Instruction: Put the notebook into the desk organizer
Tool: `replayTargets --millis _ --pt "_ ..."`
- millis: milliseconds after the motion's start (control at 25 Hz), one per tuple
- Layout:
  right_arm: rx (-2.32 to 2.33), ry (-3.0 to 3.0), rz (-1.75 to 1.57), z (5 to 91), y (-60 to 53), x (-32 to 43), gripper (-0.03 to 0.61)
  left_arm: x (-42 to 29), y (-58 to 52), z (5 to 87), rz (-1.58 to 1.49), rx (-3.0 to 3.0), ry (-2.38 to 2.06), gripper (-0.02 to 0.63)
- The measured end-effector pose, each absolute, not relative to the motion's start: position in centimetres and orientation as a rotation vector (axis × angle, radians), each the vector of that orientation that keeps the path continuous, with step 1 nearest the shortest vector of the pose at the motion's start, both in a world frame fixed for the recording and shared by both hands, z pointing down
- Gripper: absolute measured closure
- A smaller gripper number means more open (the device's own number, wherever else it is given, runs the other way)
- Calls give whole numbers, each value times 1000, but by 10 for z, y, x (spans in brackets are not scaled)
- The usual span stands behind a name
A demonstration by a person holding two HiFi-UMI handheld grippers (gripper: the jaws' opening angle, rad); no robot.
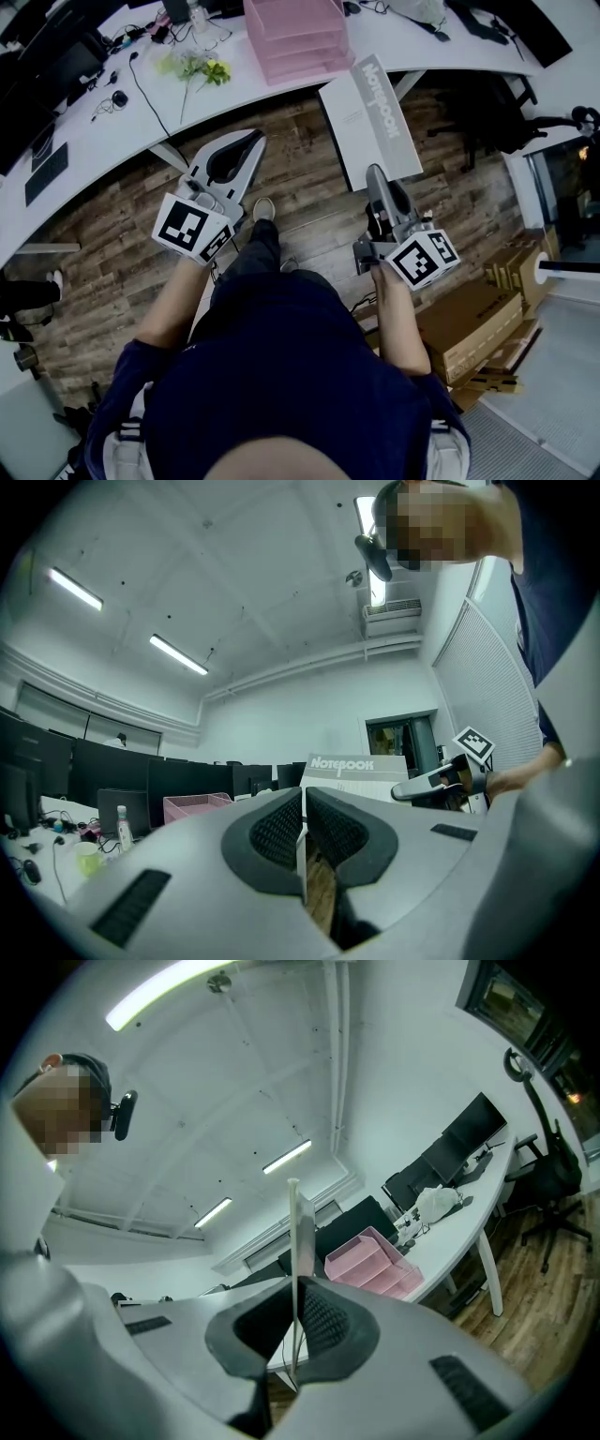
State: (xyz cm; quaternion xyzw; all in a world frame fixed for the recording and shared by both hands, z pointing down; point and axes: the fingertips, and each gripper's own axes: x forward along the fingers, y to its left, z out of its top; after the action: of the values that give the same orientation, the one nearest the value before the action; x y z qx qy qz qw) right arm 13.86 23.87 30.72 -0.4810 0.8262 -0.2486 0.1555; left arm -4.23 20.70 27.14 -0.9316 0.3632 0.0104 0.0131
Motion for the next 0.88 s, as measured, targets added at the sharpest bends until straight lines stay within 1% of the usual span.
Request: replayTargets --millis 320,880 --pt "-1398 2361 -738 316 187 141 567 -38 152 279 34 -2924 1122 575" --pt "-1408 2363 -795 336 82 117 566 -57 46 302 5 -2967 1135 575"
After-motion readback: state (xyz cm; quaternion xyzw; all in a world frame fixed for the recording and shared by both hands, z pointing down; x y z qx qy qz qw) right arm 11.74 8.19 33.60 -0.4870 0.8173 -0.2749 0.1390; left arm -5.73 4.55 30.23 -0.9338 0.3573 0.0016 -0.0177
